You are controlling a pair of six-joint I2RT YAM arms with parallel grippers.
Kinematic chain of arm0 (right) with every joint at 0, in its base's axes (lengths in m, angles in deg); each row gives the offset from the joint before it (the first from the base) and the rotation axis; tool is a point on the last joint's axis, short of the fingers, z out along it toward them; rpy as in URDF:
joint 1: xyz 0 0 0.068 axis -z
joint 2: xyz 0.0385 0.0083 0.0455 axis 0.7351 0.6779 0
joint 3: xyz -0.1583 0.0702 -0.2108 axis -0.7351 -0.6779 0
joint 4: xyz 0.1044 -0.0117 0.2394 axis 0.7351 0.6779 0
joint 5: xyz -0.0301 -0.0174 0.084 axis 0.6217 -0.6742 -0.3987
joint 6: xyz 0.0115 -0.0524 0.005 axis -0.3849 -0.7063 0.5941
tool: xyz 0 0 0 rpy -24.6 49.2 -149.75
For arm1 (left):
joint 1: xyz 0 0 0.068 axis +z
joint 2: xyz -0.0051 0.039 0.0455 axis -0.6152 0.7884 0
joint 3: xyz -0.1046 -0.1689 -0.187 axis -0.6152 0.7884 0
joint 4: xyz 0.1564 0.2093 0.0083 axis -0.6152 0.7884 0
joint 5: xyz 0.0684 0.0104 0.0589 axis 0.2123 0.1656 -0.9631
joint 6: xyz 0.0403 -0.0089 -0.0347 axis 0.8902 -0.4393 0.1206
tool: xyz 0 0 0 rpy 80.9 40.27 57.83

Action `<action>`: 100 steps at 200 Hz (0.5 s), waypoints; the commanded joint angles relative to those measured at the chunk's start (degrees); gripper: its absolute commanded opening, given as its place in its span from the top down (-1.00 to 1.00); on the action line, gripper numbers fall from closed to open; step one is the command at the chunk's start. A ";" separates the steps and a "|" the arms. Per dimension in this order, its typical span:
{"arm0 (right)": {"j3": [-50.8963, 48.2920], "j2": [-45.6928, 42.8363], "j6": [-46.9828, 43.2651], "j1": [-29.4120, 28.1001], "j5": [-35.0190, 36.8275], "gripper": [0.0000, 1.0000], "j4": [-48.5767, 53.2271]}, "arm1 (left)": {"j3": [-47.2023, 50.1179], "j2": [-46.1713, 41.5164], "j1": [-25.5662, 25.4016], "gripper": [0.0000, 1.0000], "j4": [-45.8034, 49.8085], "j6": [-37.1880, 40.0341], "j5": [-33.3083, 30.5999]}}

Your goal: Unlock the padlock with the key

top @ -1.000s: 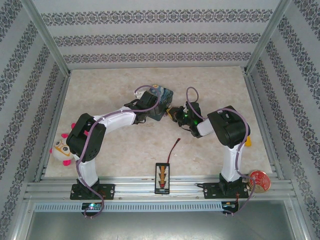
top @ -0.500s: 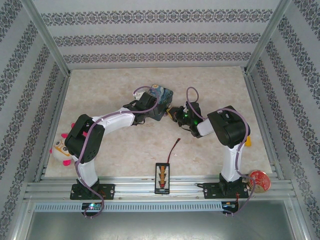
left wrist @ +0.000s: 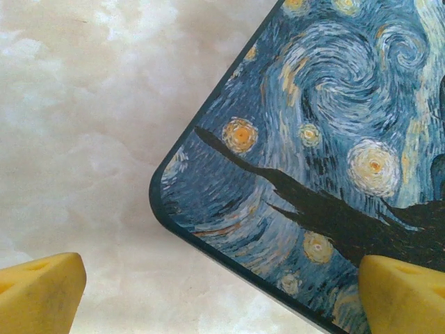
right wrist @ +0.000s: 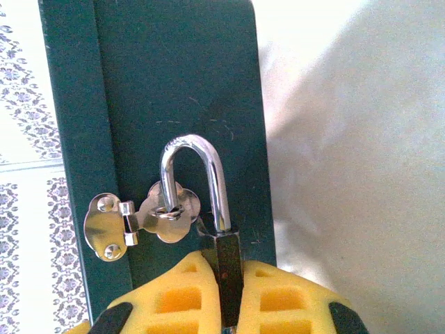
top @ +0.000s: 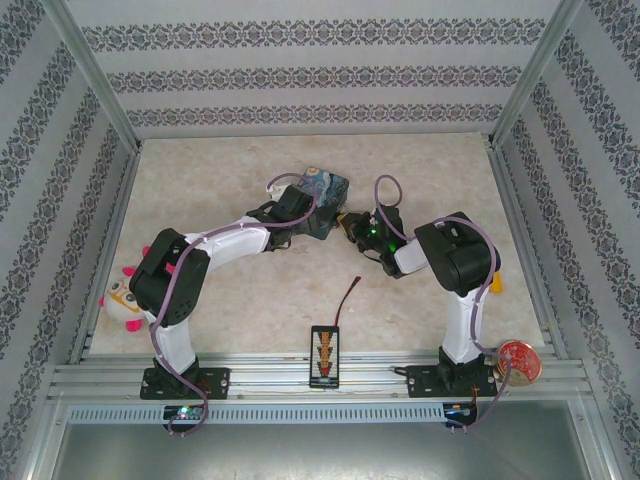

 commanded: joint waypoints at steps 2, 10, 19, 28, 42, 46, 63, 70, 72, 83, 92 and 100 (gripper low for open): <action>-1.03 -1.48 0.79 0.63 7.23 1.00 -8.14 | 1.87 0.05 -0.15 -0.97 4.77 0.17 -0.47; -1.28 -1.64 0.86 0.18 7.31 1.00 -8.70 | 1.87 0.10 -0.15 -0.97 4.77 0.10 -0.41; -1.67 -2.16 0.64 -0.58 7.47 1.00 -8.68 | 1.87 -0.05 -0.15 -0.97 4.77 0.00 -0.49; -2.36 -2.86 0.20 -1.41 8.02 1.00 -8.43 | 1.93 -0.35 -0.15 -0.97 4.63 -0.17 -0.70; -4.05 -3.91 0.17 -2.51 9.50 1.00 -8.50 | 1.80 -1.05 -0.15 -0.97 4.27 -0.49 -0.85; -4.67 -4.11 0.24 -2.73 9.92 1.00 -8.70 | 1.78 -1.32 -0.15 -0.98 4.04 -0.53 -0.93; -6.58 -4.69 0.56 -3.44 10.82 1.00 -9.78 | 1.12 -2.75 -0.49 -0.99 3.56 -0.59 -2.07; -7.12 -4.84 0.61 -3.63 10.83 1.00 -10.12 | 0.70 -3.44 -0.73 -0.99 3.30 -0.26 -2.89; -7.24 -4.92 0.55 -3.68 10.83 1.00 -10.15 | 0.58 -3.55 -0.82 -0.99 3.21 -0.09 -3.11; -7.76 -5.10 0.23 -3.94 10.75 1.00 -10.00 | -0.35 -4.05 -1.35 -0.99 2.93 0.85 -4.20; -8.14 -5.14 -0.39 -4.08 10.79 1.00 -9.67 | -1.63 -3.81 -1.76 -0.99 3.13 1.88 -5.21; -8.48 -5.11 -0.81 -4.17 11.00 1.00 -9.06 | -2.80 -3.22 -2.06 -0.99 3.95 2.58 -6.07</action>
